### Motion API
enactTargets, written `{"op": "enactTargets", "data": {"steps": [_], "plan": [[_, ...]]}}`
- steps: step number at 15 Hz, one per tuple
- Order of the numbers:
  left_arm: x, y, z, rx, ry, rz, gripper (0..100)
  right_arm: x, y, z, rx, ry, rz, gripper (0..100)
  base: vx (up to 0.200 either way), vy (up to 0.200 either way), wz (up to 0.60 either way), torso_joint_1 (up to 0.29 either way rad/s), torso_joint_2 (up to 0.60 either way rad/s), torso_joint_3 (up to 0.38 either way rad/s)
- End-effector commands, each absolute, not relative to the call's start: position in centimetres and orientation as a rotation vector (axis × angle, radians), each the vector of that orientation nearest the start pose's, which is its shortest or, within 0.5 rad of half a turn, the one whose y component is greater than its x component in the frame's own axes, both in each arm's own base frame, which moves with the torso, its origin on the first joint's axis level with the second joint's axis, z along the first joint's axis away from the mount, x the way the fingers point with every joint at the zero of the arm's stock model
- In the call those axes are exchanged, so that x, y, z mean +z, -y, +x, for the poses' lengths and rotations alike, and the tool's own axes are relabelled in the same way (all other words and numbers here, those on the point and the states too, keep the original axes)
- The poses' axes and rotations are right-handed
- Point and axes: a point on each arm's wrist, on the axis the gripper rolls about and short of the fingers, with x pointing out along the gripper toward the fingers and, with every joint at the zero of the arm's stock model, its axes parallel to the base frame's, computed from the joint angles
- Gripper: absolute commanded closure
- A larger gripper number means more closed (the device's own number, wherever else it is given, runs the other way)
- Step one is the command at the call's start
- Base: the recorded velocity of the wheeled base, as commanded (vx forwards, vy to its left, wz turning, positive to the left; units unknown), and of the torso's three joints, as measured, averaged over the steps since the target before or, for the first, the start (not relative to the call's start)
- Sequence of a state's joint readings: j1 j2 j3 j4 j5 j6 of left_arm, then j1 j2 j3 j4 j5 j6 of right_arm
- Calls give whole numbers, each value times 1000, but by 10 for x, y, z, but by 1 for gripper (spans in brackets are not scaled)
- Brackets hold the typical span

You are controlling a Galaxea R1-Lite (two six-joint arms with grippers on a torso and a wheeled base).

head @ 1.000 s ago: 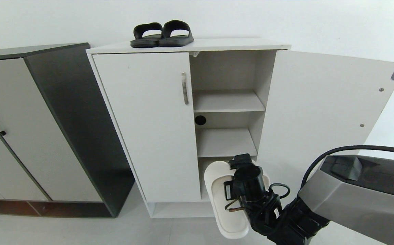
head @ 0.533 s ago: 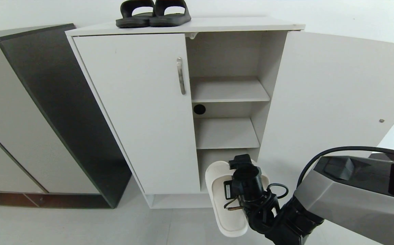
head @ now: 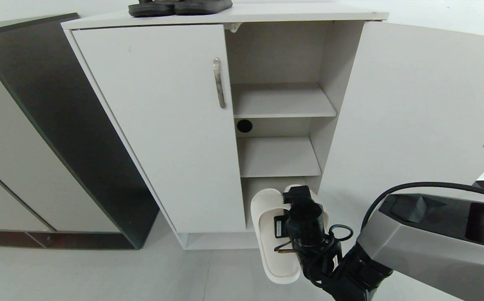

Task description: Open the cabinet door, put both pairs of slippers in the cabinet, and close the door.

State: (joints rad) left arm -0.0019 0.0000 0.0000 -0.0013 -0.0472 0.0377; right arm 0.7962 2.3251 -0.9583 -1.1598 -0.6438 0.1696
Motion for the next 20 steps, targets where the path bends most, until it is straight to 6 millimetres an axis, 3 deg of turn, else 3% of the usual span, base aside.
{"op": "enactTargets", "data": {"steps": [1,8,12,20], "plan": [[76,1,-23,-51,1,38,100,42,-283,299,128,-131,14,100,0,0,0,0,0,0],[76,1,-23,-32,1,38,100,24,-280,298,124,-108,-42,100,0,0,0,0,0,0],[76,-1,-23,28,1,34,100,28,-280,300,113,-94,-33,100,0,0,0,0,0,0],[76,-1,-23,26,1,31,100,32,-281,302,109,-83,-33,100,200,0,0,0,2,1]]}}
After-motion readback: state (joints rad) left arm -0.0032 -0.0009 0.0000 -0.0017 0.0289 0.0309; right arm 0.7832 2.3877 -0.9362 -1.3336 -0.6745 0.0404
